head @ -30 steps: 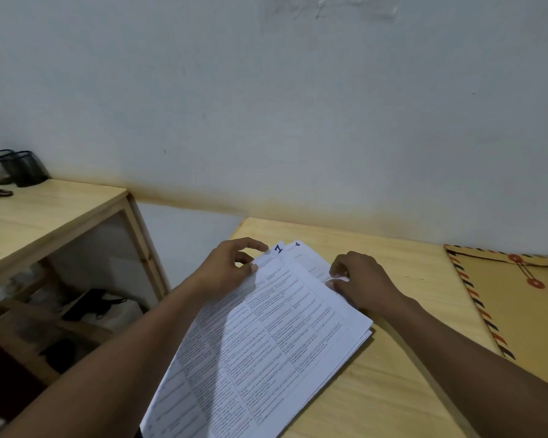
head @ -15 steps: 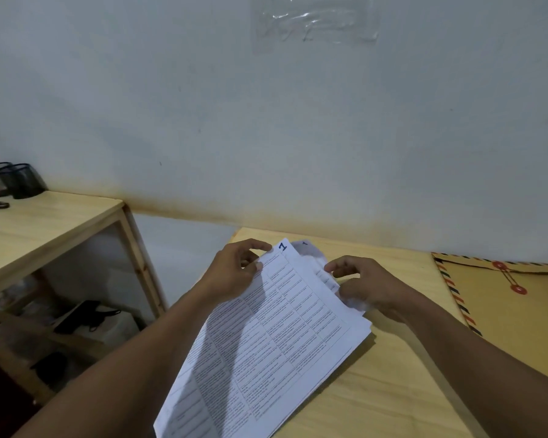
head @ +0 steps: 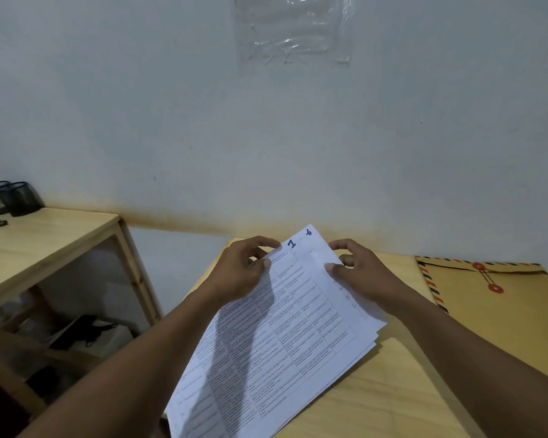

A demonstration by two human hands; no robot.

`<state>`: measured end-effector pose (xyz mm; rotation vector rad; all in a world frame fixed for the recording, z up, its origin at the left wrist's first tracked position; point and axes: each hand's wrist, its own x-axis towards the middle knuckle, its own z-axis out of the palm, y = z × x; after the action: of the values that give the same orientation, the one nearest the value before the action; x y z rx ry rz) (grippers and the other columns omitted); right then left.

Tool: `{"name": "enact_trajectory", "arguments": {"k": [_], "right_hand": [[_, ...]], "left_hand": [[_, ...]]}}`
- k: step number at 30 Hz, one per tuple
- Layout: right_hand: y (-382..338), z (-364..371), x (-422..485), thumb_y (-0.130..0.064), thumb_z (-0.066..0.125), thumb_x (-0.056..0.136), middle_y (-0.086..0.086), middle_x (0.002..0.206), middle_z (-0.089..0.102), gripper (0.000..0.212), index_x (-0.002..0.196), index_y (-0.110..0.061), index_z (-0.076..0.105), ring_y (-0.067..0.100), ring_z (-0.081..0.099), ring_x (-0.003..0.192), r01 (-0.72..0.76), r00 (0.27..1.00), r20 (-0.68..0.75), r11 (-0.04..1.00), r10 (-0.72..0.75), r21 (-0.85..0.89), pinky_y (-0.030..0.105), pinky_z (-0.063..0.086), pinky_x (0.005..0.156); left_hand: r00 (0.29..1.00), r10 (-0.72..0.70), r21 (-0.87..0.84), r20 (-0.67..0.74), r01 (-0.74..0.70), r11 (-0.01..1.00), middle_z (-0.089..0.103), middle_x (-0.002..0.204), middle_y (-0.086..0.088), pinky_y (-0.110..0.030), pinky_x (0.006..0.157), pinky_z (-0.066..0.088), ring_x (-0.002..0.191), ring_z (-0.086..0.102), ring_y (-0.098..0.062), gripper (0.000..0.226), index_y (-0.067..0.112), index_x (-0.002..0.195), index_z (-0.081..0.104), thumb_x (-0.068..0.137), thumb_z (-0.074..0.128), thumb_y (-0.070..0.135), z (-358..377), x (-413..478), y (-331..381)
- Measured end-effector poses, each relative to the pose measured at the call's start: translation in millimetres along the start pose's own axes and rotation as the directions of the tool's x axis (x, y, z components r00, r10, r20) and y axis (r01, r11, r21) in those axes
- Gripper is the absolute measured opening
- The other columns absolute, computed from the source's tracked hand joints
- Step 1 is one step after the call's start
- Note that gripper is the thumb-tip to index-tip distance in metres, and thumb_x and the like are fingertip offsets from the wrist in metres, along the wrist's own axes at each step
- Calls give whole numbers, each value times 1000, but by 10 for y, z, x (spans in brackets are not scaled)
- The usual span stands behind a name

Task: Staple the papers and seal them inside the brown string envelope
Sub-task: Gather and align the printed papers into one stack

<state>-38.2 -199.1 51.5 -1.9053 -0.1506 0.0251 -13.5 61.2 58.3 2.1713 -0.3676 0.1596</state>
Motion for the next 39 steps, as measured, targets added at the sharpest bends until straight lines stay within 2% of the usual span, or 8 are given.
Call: {"name": "enact_trajectory", "arguments": {"k": [4, 9, 14, 21, 25, 30, 35, 39], "right_hand": [[-49, 41, -43, -16, 51, 101, -1, 100, 78, 19, 105, -20, 70, 24, 75, 90, 42, 999, -8, 998, -42, -42, 43, 58, 85], [-95, 55, -155, -28, 48, 105, 21, 103, 73, 34, 101, -1, 68, 22, 71, 80, 38, 999, -8, 997, -37, 72, 32, 56, 75], [-77, 54, -194, -31, 52, 103, 10, 98, 77, 29, 96, -10, 72, 27, 75, 91, 63, 998, -4, 996, -64, -67, 40, 57, 82], [-90, 75, -226, -28, 49, 104, -5, 82, 74, 33, 77, -25, 67, 14, 72, 79, 101, 995, 7, 992, -100, -76, 36, 53, 77], [-85, 68, -230, -29, 47, 105, 2, 94, 77, 30, 87, -19, 69, 18, 74, 87, 68, 998, 20, 995, -67, -68, 33, 55, 77], [-22, 69, -155, -35, 47, 102, 5, 81, 61, 40, 85, 0, 55, 18, 58, 74, 58, 997, 51, 987, -51, -147, 35, 43, 73], [39, 71, -122, -35, 47, 102, 4, 82, 58, 41, 90, 4, 52, 17, 55, 74, 73, 996, 55, 984, -65, -164, 34, 41, 71], [103, 74, -107, -39, 46, 100, 4, 80, 56, 42, 90, 1, 53, 16, 53, 73, 92, 996, 30, 980, -88, -175, 34, 40, 70]], "left_hand": [[1000, 31, 1, -3, -31, 1000, 75, 94, 7, -36, 76, 57, 86, 71, -20, 35, 46, 111, 69, 95, 62, 16, 44, 3, 103], [995, 53, -15, -79, -55, 998, 73, 94, 5, -36, 74, 57, 82, 70, -25, 38, 44, 113, 69, 95, 61, 12, 92, 7, 177], [994, 70, 20, -82, -69, 997, 72, 95, 8, -27, 69, 52, 80, 69, -25, 37, 44, 116, 69, 96, 61, 13, 117, -18, 244], [990, 97, 102, -102, -87, 991, 68, 101, 22, -16, 64, 46, 78, 68, -18, 35, 39, 118, 70, 97, 61, 13, 113, -52, 329], [988, 89, 87, -130, -78, 993, 68, 104, 21, -11, 65, 45, 73, 67, -19, 32, 33, 121, 71, 96, 65, 15, 127, -59, 325], [984, 71, 79, -162, -59, 995, 69, 94, 13, -11, 68, 48, 83, 67, -2, 29, 31, 120, 71, 95, 68, 18, 135, -42, 330], [986, 44, 41, -164, -38, 998, 69, 97, 14, -17, 64, 46, 82, 68, -10, 24, 31, 112, 75, 95, 68, 17, 162, -29, 327], [990, -4, 13, -141, 6, 1000, 70, 80, 14, -17, 61, 48, 79, 70, -10, 24, 32, 114, 76, 95, 67, 19, 175, -4, 299]]}}
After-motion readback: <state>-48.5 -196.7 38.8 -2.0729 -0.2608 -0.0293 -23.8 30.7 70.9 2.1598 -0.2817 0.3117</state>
